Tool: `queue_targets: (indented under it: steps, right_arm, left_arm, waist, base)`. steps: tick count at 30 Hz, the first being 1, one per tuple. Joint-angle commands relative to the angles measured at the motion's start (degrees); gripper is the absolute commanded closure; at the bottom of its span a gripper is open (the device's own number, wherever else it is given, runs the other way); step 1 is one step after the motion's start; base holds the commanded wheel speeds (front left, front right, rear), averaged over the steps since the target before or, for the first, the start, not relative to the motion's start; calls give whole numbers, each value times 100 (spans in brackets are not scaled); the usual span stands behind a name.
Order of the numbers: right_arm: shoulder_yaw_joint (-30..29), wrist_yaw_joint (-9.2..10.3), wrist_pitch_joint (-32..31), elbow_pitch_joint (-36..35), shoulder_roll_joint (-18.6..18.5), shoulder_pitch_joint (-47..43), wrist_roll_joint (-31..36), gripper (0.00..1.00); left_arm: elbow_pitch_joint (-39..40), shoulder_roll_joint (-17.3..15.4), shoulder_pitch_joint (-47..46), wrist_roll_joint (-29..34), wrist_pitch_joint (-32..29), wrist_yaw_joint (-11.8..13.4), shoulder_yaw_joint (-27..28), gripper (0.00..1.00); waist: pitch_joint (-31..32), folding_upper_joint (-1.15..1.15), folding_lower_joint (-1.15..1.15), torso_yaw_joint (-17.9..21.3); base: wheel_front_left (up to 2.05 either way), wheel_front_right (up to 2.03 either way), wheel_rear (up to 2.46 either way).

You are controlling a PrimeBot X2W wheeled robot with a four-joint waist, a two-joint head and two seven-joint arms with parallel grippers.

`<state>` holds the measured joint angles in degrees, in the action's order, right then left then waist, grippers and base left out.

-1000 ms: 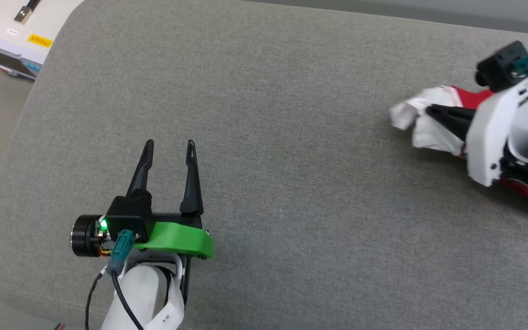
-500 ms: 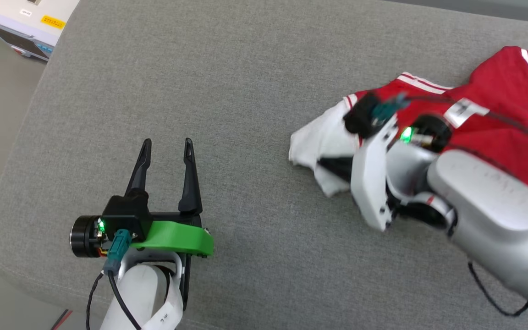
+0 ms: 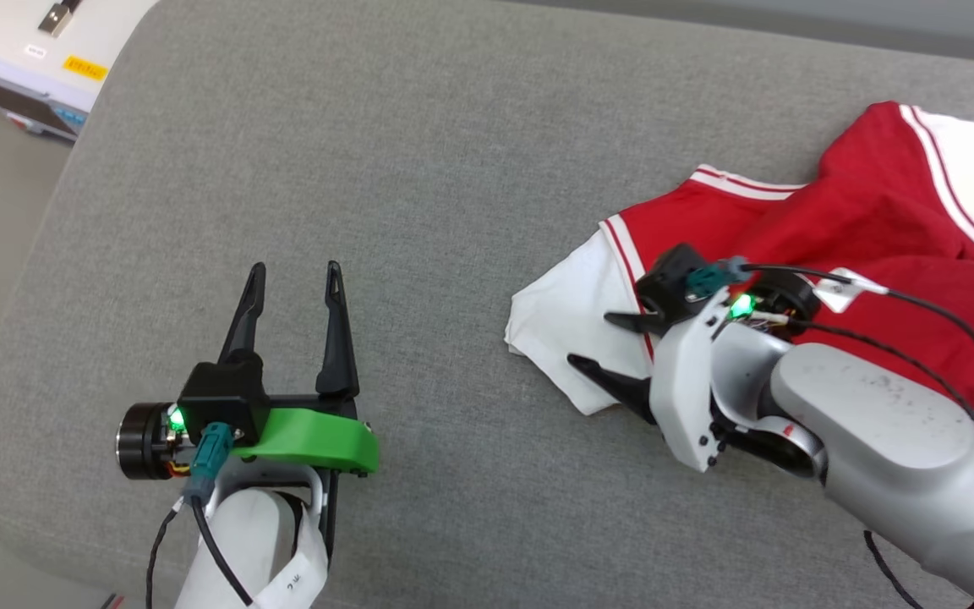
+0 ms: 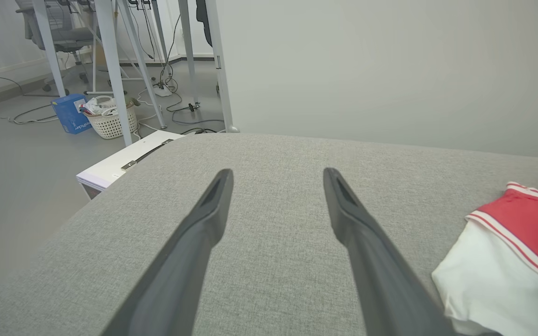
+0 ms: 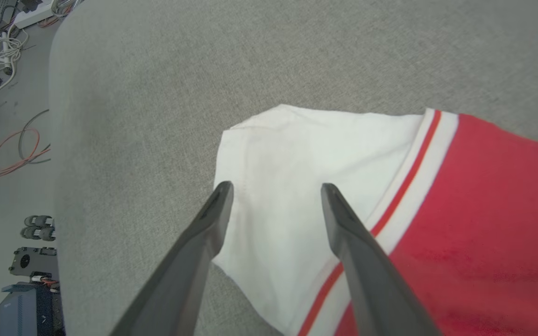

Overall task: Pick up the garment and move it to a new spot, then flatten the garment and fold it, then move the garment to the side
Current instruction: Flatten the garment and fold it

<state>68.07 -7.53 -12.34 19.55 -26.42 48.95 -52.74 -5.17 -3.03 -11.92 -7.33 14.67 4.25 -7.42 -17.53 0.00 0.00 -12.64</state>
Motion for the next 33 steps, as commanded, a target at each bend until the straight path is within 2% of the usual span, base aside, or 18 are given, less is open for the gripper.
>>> queue_targets:
  steps: [1,6,10,11,15,17,22,27,33]
  right_arm:
    - [-143,4,297,-70,-102,-120,100,0]
    - [-935,4,1177,-256,-379,-540,337,0]
    - [-1908,4,1791,-249,-498,-1104,750,0]
    - [-2438,4,1993,-273,-476,-1453,929,0]
    - [-3437,4,2142,-410,-400,-2137,1455,0]
    - [-3906,4,2107,-541,-302,-2467,1711,0]
    - [-4887,4,1829,-1053,20,-3160,2256,0]
    - [-5574,4,1587,-1617,348,-3607,2649,0]
    - [-5954,4,1318,-2069,585,-3840,2934,0]
  left_arm:
    - [-11,2,15,88,33,-53,61,0]
    - [-13,-68,72,192,33,-184,211,0]
    - [-64,-192,-29,225,33,-387,262,0]
    - [-152,-302,-175,224,33,-554,254,0]
    - [-515,-606,-687,216,-18,-882,140,0]
    - [-696,-775,-1027,168,-294,-1018,1,0]
    - [-998,-1113,-1974,-477,-1435,-1164,-547,0]
    - [-1089,-1742,-2881,-1468,-2883,-1171,-1791,0]
    - [-1105,-2202,-3659,-3072,-4623,-1172,-3174,0]
  waist:
    - [231,0,0,172]
    - [498,0,0,396]
    - [652,0,0,551]
    - [708,0,0,611]
    - [775,0,0,719]
    - [779,0,0,778]
    - [722,0,0,916]
    - [599,0,0,1028]
    - [435,0,0,1168]
  base:
    - [0,0,0]
    - [0,0,0]
    - [0,0,0]
    - [0,0,0]
    - [0,0,0]
    - [0,0,0]
    - [0,0,0]
    - [0,0,0]
    - [0,0,0]
